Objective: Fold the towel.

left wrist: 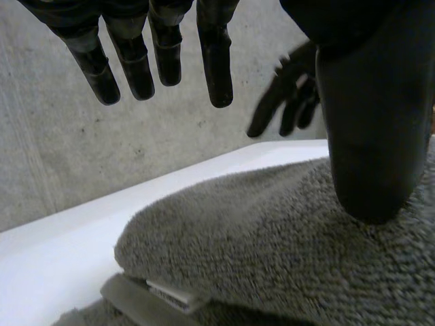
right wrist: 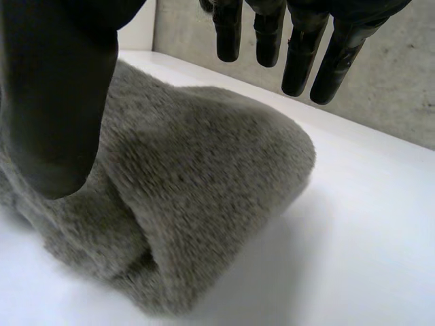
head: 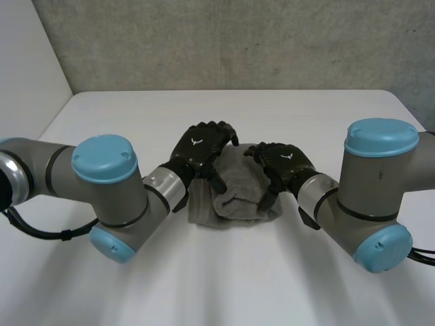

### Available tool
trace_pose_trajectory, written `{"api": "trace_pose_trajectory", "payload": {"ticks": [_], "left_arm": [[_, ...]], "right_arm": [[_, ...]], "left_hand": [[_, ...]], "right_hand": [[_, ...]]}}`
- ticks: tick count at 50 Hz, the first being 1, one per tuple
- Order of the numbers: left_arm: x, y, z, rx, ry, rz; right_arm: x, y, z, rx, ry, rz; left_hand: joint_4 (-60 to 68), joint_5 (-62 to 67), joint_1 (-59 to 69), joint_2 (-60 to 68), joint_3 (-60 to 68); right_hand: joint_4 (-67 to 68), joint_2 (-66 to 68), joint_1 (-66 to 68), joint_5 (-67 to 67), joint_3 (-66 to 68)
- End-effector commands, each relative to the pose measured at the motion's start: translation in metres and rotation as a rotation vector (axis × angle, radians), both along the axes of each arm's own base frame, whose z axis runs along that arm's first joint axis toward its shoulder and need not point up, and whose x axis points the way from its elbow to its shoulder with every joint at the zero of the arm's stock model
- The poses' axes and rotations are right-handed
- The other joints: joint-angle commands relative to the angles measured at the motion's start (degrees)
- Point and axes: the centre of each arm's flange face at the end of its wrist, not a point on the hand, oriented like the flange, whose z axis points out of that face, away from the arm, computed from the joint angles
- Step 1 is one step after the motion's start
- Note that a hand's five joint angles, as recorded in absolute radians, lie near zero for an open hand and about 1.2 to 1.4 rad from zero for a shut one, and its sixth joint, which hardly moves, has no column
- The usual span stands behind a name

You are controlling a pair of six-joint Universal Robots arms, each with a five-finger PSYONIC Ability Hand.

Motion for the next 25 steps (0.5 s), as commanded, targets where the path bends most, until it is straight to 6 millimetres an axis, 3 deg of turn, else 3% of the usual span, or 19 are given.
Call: {"api": "trace_pose_trajectory", "payload": {"ticks": [1, 6, 15, 18, 20, 25], "left_arm": [[-0.009, -0.011, 0.006, -0.027, 0.017, -0.007], [-0.020, -0.009, 0.013, -0.008, 0.005, -0.030], [-0.022, -0.012, 0.029, -0.011, 0.028, -0.034], [-0.023, -0.012, 0.022, 0.008, 0.019, -0.035], [-0.023, -0.010, 0.003, 0.056, -0.014, -0.033], [-0.019, -0.004, -0.018, 0.127, -0.075, -0.030]], "right_arm": [[-0.016, -0.019, -0.008, 0.009, 0.017, -0.060], [-0.023, -0.023, -0.019, 0.043, 0.026, -0.084], [-0.037, -0.037, -0.012, 0.029, 0.012, -0.124], [-0.039, -0.043, -0.012, 0.023, 0.007, -0.135], [-0.035, -0.044, -0.015, 0.027, 0.004, -0.129], [-0.028, -0.048, -0.020, 0.050, -0.028, -0.128]], "left_hand": [[-0.5, 0.9, -0.8, 0.2, -0.4], [-0.3, 1.0, -0.6, 0.4, -0.3], [-0.3, 1.0, -0.6, 0.4, -0.3], [-0.1, 1.2, -0.5, 0.6, -0.1], [-0.1, 1.2, -0.5, 0.6, -0.1], [-0.1, 1.2, -0.5, 0.6, -0.1]], "right_hand": [[-4.0, -3.4, -2.8, -3.0, -3.7], [-4.0, -3.4, -2.8, -3.0, -3.7], [-4.0, -3.4, -2.8, -3.0, -3.7], [-4.0, -3.4, -2.8, -3.0, -3.7], [-4.0, -3.4, -2.8, -3.0, -3.7], [-4.0, -3.4, -2.8, -3.0, -3.7]]}}
